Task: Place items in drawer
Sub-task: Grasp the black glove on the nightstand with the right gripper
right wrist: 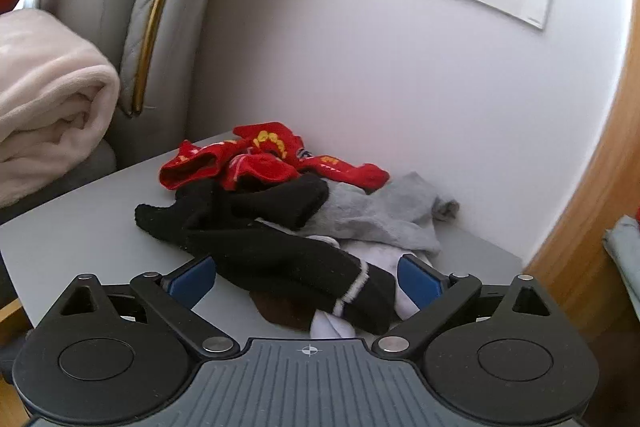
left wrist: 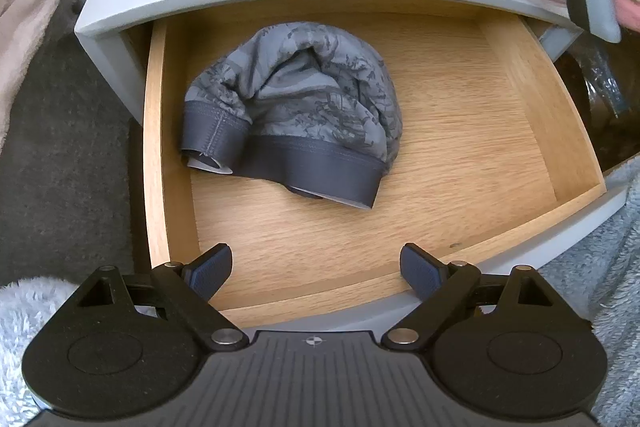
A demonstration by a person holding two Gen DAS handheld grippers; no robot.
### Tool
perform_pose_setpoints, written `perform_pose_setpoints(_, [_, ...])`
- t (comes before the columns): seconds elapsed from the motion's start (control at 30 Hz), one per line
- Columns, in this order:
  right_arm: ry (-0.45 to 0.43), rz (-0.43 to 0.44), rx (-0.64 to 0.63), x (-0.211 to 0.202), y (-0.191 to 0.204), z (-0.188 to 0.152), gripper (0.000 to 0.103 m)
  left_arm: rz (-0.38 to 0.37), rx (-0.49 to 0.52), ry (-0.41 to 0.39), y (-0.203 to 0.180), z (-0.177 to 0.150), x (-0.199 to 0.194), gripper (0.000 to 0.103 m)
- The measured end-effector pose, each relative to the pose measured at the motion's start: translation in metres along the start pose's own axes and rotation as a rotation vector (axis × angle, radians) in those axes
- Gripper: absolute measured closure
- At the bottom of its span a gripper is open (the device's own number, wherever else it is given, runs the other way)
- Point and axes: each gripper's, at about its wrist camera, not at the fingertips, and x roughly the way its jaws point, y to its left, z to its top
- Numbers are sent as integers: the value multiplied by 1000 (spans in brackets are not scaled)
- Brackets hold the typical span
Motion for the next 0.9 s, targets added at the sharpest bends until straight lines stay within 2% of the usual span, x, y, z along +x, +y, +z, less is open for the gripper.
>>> perform_pose_setpoints(0.2, [-11,21,-164,9,27,0,7,1,6,-1,-1,0,0,10])
perform_pose_setpoints(0.4, [4,-28,-160,26,31,-1,7,-10,-6,-2,1,-1,1,10])
perform_pose_setpoints(0.47, [7,-44,-167,28,32,-1,13,-7,-2,-2,1,-1,1,10])
perform_pose_setpoints(0.53, [6,-38,-150,27,30,0,31,-6,-1,-1,0,-1,1,10])
perform_pose_setpoints(0.63, [-6,-41,-157,22,29,3,49,-5,-2,-1,0,-1,1,10])
perform_pose_setpoints(0.67, [-15,-47,-171,20,30,4,52,-4,-2,-2,0,-1,0,10])
perform_pose_setpoints(0.73, [-29,-46,-180,15,29,6,73,-3,-1,-2,0,-1,0,10])
perform_pose_setpoints(0.83, [-43,-16,-155,8,23,9,84,-4,-1,-2,0,-1,0,10])
perform_pose_setpoints(0.9, [-54,5,-141,2,20,11,87,-4,-1,-2,0,-1,0,10])
